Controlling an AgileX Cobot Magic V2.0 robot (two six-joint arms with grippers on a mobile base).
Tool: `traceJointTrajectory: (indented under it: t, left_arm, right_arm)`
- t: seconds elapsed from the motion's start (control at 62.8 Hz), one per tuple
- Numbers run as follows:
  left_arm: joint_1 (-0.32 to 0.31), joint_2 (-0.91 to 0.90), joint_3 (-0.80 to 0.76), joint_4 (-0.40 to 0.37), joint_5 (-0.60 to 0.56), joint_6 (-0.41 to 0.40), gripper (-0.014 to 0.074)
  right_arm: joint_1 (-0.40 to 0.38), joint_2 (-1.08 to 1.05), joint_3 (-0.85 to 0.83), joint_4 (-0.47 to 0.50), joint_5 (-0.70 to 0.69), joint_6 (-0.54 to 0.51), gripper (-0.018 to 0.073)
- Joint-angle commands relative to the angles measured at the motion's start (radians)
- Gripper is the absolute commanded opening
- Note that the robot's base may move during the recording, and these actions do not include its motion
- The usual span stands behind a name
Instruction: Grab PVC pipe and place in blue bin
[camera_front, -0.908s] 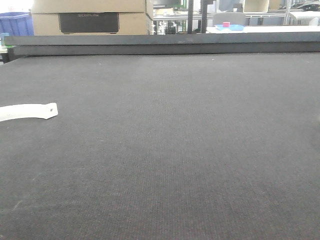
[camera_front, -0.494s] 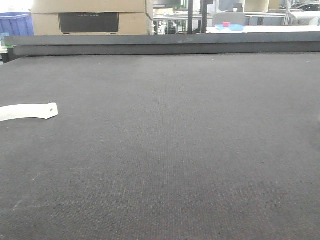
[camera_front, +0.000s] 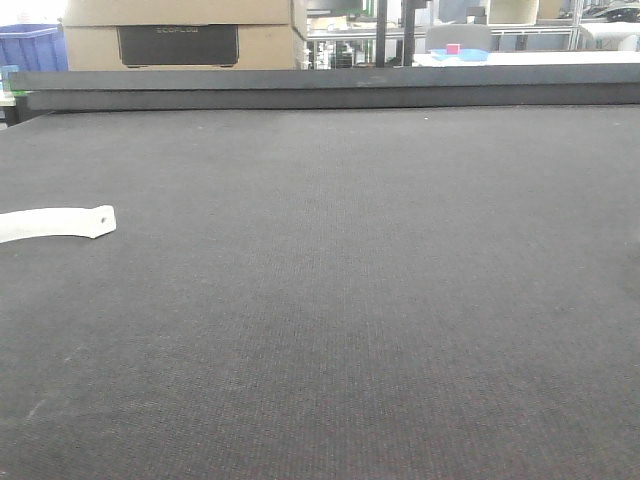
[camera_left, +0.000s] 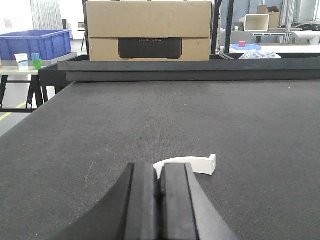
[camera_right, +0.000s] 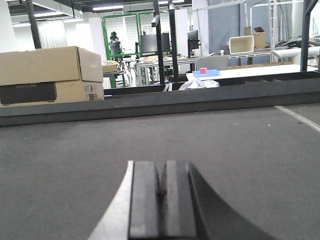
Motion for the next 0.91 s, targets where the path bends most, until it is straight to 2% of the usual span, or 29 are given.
traceJointTrajectory:
  t: [0.0, 0.223, 0.35, 0.748, 0.892]
  left_arm:
    - [0.004, -0.004, -0.004, 0.021, -0.011, 0.001, -0.0111]
    - [0.004, -0.004, -0.004, 0.021, -0.011, 0.001, -0.0111]
    - [0.004, -0.004, -0.004, 0.021, -0.011, 0.001, -0.0111]
    - [0.004, -0.004, -0.004, 0.02, -0.015, 0.001, -0.0111]
    - [0.004, -0.004, -0.004, 0.02, -0.058, 0.001, -0.0111]
  right_arm:
    - [-0.001, -0.001, -0.056, 0.009, 0.058, -0.002, -0.0163]
    - [-0.001, -0.001, -0.202, 0.016, 0.272, -0.002, -0.0163]
    - [-0.001, -0.001, -0.256, 0.136, 0.323, -0.002, -0.0163]
    - [-0.001, -0.001, -0.266, 0.137, 0.25, -0.002, -0.0163]
    - [-0.001, -0.001, -0.266, 0.137, 0.205, -0.002, -0.0163]
